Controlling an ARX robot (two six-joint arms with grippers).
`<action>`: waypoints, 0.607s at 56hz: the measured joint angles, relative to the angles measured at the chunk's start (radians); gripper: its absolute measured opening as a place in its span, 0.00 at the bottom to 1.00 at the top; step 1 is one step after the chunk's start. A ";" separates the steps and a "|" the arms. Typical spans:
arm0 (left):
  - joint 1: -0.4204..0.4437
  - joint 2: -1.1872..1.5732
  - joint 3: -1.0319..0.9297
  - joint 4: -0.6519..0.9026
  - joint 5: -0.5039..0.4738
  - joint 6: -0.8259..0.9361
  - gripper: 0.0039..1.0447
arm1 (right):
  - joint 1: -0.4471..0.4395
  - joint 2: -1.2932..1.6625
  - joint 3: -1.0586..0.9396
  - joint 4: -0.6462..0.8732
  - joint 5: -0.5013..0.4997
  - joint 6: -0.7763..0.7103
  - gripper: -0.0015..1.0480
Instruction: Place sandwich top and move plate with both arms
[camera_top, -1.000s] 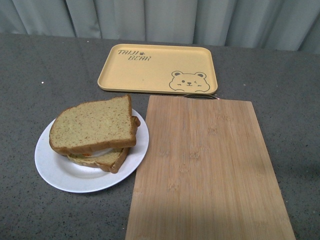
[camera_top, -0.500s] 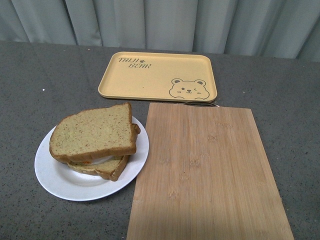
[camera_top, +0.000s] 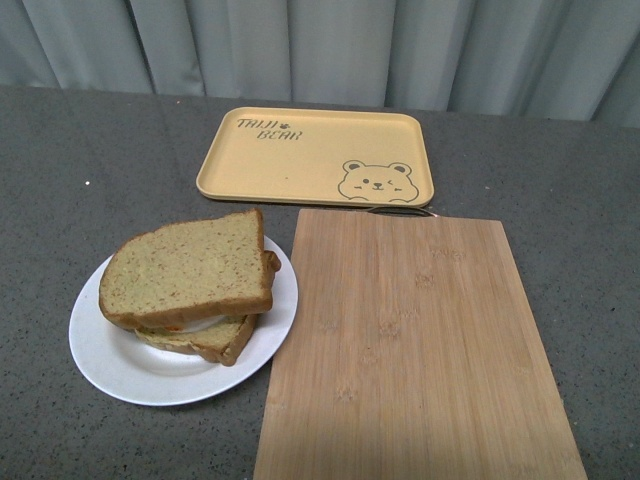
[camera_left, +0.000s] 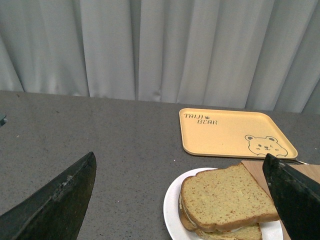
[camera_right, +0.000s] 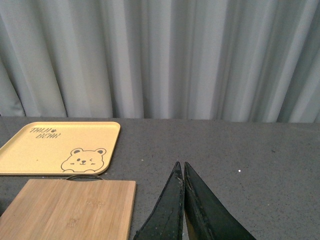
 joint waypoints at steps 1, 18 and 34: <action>0.000 0.000 0.000 0.000 0.000 0.000 0.94 | 0.000 -0.013 0.000 -0.012 0.000 0.000 0.01; 0.000 0.000 0.000 0.000 0.000 0.000 0.94 | 0.000 -0.177 0.000 -0.167 0.000 0.000 0.01; 0.000 0.000 0.000 0.000 0.000 0.000 0.94 | 0.000 -0.282 0.000 -0.269 -0.001 0.000 0.01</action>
